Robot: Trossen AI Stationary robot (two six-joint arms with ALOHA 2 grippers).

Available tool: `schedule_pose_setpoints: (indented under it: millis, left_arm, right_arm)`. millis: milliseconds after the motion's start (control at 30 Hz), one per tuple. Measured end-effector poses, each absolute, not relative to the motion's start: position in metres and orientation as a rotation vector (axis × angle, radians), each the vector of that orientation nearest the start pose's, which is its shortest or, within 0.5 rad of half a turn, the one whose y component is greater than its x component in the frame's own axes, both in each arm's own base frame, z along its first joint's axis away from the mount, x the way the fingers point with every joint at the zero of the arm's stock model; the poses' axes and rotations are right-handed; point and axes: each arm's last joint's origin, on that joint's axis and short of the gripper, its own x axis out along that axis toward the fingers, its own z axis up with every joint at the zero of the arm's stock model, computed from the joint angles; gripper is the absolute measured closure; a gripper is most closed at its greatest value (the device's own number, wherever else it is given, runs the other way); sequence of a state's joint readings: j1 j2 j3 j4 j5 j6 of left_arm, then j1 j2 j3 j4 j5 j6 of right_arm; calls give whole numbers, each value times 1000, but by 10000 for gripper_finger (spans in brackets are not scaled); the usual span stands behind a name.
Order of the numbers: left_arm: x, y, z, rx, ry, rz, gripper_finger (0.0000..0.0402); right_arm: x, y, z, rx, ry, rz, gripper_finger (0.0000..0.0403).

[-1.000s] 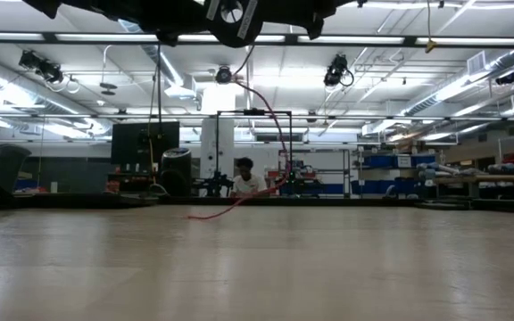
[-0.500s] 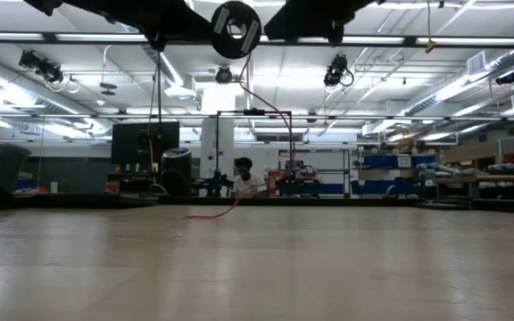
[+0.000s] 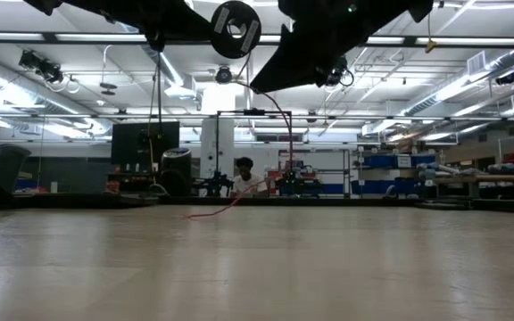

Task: Coil cords
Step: Uncoil the red wire from the spool

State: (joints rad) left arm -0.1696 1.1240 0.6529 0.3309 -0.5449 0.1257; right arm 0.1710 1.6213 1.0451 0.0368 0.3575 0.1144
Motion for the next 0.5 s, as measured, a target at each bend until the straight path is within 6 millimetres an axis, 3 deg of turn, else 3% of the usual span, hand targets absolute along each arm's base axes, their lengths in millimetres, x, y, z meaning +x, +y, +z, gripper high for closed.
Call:
schedule_pose_setpoints:
  millis: [500]
  left_arm:
    - [242,-26,270,178,167,369,401]
  right_arm:
    - [352,47,234,39,512,-149,348]
